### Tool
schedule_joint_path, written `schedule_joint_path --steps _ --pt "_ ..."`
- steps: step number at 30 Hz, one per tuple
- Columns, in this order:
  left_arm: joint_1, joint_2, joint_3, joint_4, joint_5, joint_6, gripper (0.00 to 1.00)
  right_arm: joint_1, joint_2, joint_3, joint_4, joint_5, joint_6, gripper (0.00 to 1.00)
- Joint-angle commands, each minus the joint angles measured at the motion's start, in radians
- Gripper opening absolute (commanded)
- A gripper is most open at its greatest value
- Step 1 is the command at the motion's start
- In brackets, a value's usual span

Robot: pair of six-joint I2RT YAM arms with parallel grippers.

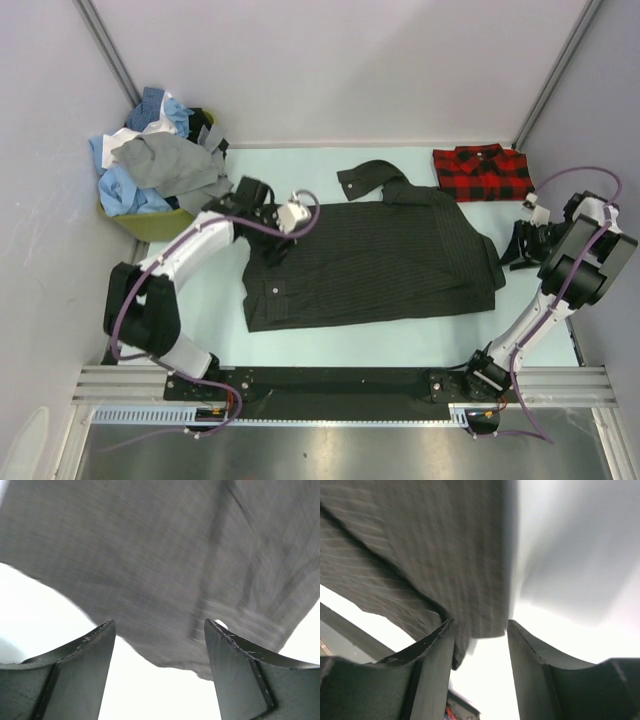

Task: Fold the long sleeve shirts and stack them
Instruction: Fold the shirt

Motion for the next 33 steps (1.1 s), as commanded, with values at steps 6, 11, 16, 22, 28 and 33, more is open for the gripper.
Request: schedule_joint_path --steps 6,11,16,22,28,33 --pt "0.126 0.303 0.449 -0.022 0.155 -0.125 0.77 0.275 -0.169 0.081 0.353 -0.146 0.214 0.55" --pt "0.154 0.433 0.608 -0.056 0.148 -0.137 0.77 0.417 -0.086 0.122 0.641 -0.072 0.386 0.54" --pt "0.168 0.499 0.66 -0.057 0.142 -0.16 0.77 0.468 0.046 0.242 0.726 0.003 0.414 0.52" --pt "0.174 0.538 0.683 -0.045 0.111 -0.182 0.76 0.488 0.187 0.374 0.737 0.047 0.434 0.5" --pt "0.18 0.552 0.681 -0.041 0.082 -0.176 0.76 0.5 0.25 0.448 0.688 0.052 0.425 0.47" --pt "0.189 0.57 0.694 -0.041 0.076 -0.171 0.76 0.502 0.259 0.435 0.662 0.06 0.408 0.44"
